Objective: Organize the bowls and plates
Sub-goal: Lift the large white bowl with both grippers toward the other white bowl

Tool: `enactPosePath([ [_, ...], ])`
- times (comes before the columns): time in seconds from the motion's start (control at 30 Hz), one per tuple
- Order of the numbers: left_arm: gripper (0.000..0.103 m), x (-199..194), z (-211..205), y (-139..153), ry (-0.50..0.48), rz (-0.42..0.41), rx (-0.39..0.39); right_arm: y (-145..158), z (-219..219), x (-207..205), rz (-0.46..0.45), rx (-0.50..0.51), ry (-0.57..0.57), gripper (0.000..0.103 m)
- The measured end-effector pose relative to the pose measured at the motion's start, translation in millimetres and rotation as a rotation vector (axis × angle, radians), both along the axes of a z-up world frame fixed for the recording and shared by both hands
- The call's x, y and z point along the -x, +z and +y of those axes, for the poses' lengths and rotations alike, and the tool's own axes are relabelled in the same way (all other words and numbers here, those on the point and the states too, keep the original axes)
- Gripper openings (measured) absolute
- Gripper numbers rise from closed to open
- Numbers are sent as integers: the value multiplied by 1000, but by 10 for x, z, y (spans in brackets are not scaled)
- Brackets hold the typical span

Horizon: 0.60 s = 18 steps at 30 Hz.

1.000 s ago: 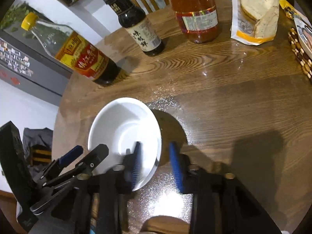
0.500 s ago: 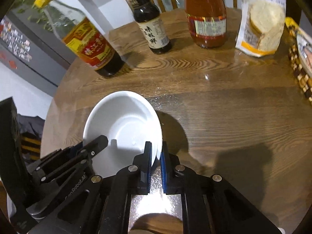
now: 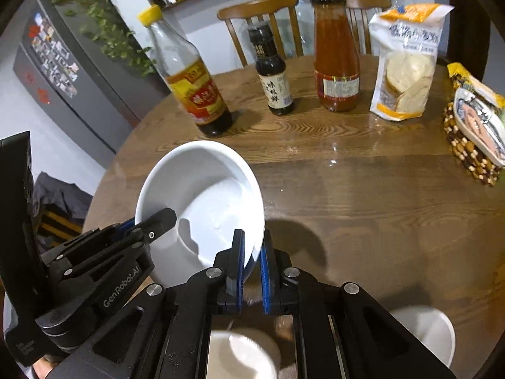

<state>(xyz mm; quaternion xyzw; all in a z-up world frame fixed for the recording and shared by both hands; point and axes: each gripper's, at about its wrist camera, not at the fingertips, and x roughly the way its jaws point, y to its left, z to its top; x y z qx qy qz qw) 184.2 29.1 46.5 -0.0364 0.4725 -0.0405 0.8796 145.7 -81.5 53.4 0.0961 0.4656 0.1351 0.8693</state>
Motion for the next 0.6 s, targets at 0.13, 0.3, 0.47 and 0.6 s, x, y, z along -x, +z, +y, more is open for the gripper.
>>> enactPosePath([
  [0.13,11,228,-89,126,-28,-38,-10,134,-33,289,-60,12,-9,10],
  [0.3,12,484,-239,246,-60,-75,-20,219,-130,636,-100,14,-19,11],
  [0.47,12,756,-379,353,-92,-109,-19,301,-268,891,-119,4,-37,11],
  [0.6,12,928,-493,400,-108,-131,-34,346,-345,1096,-143,20,-48,11],
])
